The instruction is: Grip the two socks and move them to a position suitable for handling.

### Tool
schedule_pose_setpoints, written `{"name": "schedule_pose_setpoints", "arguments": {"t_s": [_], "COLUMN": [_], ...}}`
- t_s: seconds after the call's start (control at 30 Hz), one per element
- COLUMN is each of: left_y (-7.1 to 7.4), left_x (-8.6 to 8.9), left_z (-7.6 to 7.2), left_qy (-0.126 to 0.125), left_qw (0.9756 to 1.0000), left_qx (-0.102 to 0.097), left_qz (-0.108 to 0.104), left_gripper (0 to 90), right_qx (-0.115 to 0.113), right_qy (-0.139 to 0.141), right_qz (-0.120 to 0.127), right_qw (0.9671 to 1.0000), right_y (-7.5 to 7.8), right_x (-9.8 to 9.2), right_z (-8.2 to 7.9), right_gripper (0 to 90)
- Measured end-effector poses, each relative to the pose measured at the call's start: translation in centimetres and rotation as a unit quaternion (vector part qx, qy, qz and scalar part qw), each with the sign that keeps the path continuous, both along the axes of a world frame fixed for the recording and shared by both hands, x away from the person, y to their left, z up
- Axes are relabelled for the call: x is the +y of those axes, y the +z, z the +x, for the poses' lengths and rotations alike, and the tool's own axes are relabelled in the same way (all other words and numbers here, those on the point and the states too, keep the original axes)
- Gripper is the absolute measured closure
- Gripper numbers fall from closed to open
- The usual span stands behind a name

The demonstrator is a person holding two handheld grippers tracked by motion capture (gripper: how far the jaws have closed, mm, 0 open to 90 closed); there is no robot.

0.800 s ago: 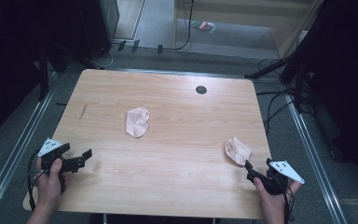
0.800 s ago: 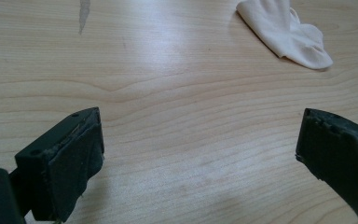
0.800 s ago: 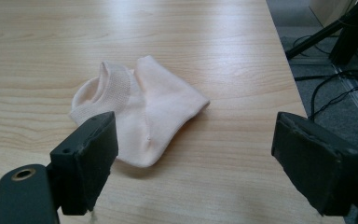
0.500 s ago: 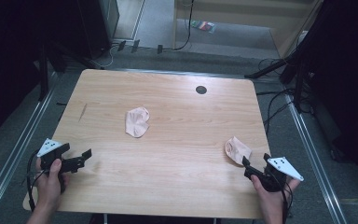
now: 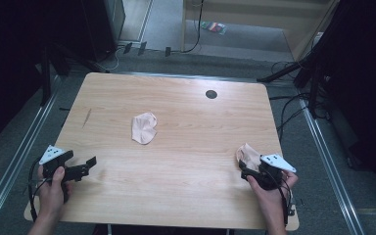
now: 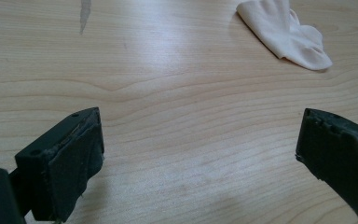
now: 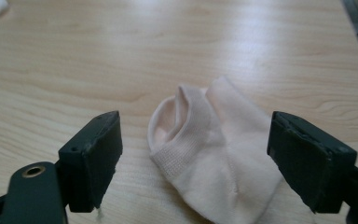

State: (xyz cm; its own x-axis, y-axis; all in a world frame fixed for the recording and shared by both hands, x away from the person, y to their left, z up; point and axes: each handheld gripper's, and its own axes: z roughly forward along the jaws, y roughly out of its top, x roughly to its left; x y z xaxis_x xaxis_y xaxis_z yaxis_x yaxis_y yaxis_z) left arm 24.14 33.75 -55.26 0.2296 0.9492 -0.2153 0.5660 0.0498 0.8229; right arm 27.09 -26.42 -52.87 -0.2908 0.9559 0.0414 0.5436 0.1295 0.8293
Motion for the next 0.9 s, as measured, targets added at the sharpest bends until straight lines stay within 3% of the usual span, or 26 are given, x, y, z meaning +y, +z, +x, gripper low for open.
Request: {"name": "schedule_pose_setpoints", "arguments": {"t_s": [0.13,0.23,0.4,0.5,0.57,0.73,0.8,0.9], "left_y": [0.0,0.0,0.0,0.0,0.0,0.0,0.0,0.0], "left_x": [0.0,0.0,0.0,0.0,0.0,0.0,-0.1,0.0], "left_z": [0.0,0.0,0.0,0.0,0.0,0.0,0.0,0.0], "left_qy": [0.001,0.001,0.002,0.001,0.001,0.000,0.000,0.001], "left_qw": [1.0000,1.0000,1.0000,1.0000,1.0000,1.0000,1.0000,1.0000], "left_qx": [0.000,0.001,-0.001,0.000,0.000,0.000,0.000,0.000], "left_qz": [0.000,0.000,0.001,0.001,0.001,0.000,0.001,0.001], "left_gripper": [0.8,0.8,0.8,0.8,0.8,0.8,0.8,0.8], "right_qx": [0.028,0.036,0.030,0.032,0.034,0.024,0.015,0.002], "right_qy": [0.007,-0.007,0.000,0.002,-0.003,-0.023,-0.033,-0.045], "right_qz": [-0.026,-0.033,-0.044,-0.057,-0.056,-0.051,-0.052,-0.034], "right_qw": [0.9993,0.9988,0.9986,0.9979,0.9979,0.9981,0.9980,0.9984], "right_y": [-1.1,-1.4,-1.6,-1.8,-1.8,-1.7,-1.4,-0.6], "right_x": [0.3,0.2,0.4,0.7,0.6,0.0,-0.2,-0.4], "right_z": [0.9,1.3,1.7,1.6,1.7,1.6,1.4,1.0], "right_gripper": [20.9,25.2,37.2,53.3,56.9,80.3,82.8,83.5]}}
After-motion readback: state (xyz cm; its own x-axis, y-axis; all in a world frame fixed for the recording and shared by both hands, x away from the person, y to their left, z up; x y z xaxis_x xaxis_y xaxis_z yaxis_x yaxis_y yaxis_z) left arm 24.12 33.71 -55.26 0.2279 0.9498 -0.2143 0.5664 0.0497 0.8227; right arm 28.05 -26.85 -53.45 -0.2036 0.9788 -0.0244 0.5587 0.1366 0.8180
